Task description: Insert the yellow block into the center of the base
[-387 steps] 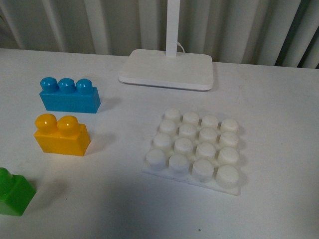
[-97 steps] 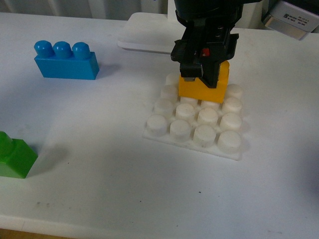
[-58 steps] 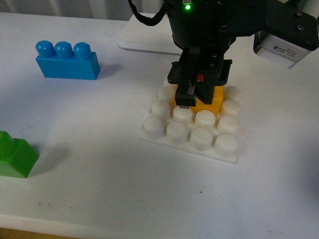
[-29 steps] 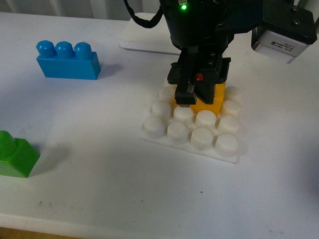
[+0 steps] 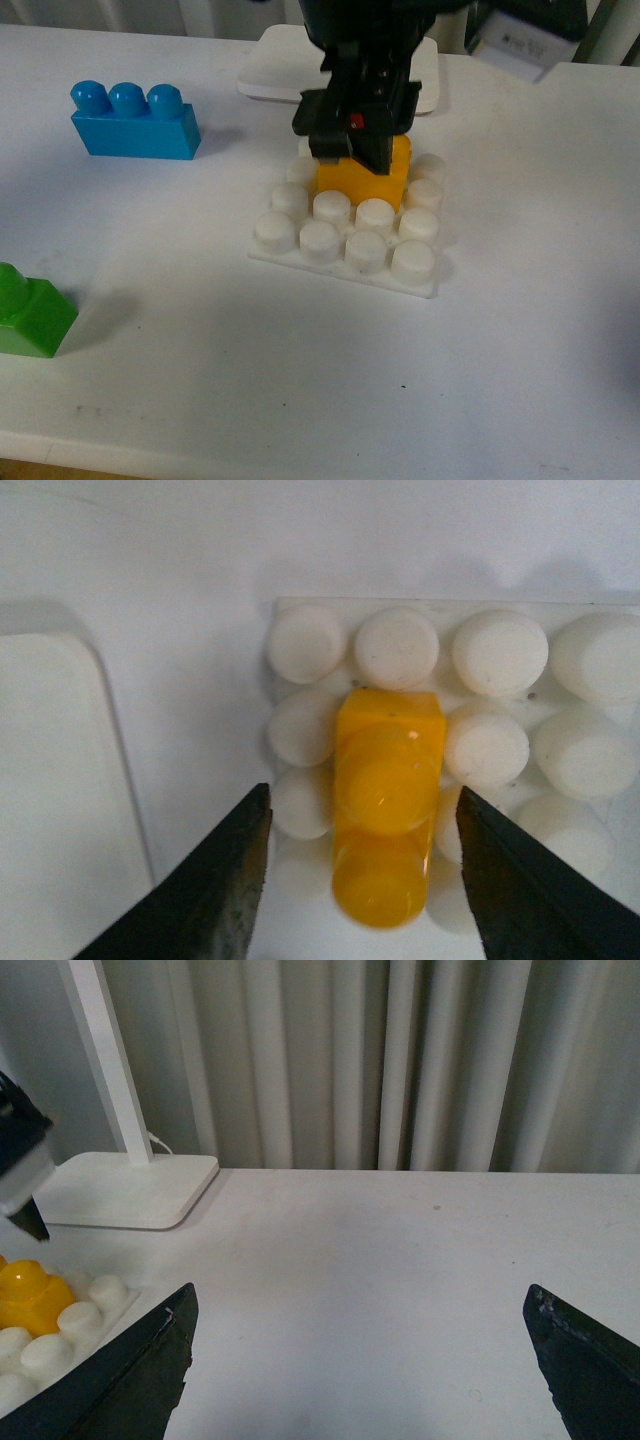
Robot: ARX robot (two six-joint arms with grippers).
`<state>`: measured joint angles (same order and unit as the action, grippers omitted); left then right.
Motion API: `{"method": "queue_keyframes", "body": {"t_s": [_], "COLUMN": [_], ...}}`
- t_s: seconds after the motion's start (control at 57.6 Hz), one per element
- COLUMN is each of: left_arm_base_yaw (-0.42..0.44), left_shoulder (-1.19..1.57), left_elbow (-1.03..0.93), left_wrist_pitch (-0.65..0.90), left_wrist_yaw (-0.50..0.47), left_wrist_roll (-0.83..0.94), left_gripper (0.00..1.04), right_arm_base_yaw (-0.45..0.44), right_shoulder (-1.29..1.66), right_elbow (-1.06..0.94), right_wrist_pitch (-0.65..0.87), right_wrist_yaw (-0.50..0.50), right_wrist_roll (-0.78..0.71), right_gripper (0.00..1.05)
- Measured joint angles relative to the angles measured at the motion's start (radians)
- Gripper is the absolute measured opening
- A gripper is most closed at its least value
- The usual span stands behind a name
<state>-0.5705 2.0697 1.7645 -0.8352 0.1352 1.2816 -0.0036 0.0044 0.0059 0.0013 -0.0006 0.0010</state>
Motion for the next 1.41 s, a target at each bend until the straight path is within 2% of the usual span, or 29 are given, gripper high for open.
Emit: {"method": "queue_keyframes", "body": {"t_s": [0.122,0.261,0.417,0.59,0.764,0.938,1.025,1.129,1.25,1.372,1.407], "left_arm_base_yaw": [0.005,0.014,0.036,0.074,0.12,0.189,0.24,0.301,0.363,0.364,0.357], "left_shoulder": [-0.057,-0.134,-0.264,-0.505,-0.763,-1.004,-1.144,-1.308,-1.519,-1.534,-1.538], "left_elbow": [0.01,-0.016,-0.146,-0.441,-0.767,-1.051,-1.184,-1.31,-1.418,-1.418,-1.434], "left_wrist_pitch": [0.0,0.036,0.182,0.54,0.886,1.095,1.126,1.081,0.975,0.98,1.018], "left_wrist_yaw": [0.04,0.044,0.026,-0.044,-0.1,-0.186,-0.222,-0.237,-0.203,-0.215,-0.283], "left_wrist_roll": [-0.004,0.012,0.041,0.01,-0.131,-0.348,-0.484,-0.685,-1.029,-1.12,-1.165], "left_gripper": [0.79,1.0,0.98,0.98,0.98,0.98,0.98,0.98,0.98,0.98,0.91], "right_arm_base_yaw": [0.0,0.0,0.0,0.0,0.0,0.0,0.0,0.0,0.0,0.0,0.0], "right_shoulder": [0.0,0.0,0.0,0.0,0.0,0.0,0.0,0.0,0.0,0.0,0.0], "right_elbow": [0.0,0.0,0.0,0.0,0.0,0.0,0.0,0.0,0.0,0.0,0.0], "right_wrist_pitch": [0.0,0.0,0.0,0.0,0.0,0.0,0.0,0.0,0.0,0.0,0.0], "right_wrist_yaw": [0.0,0.0,0.0,0.0,0.0,0.0,0.0,0.0,0.0,0.0,0.0], "right_wrist_roll": [0.0,0.0,0.0,0.0,0.0,0.0,0.0,0.0,0.0,0.0,0.0], "right_gripper": [0.96,0.96,0.96,0.96,0.96,0.96,0.96,0.96,0.96,0.96,0.96]}}
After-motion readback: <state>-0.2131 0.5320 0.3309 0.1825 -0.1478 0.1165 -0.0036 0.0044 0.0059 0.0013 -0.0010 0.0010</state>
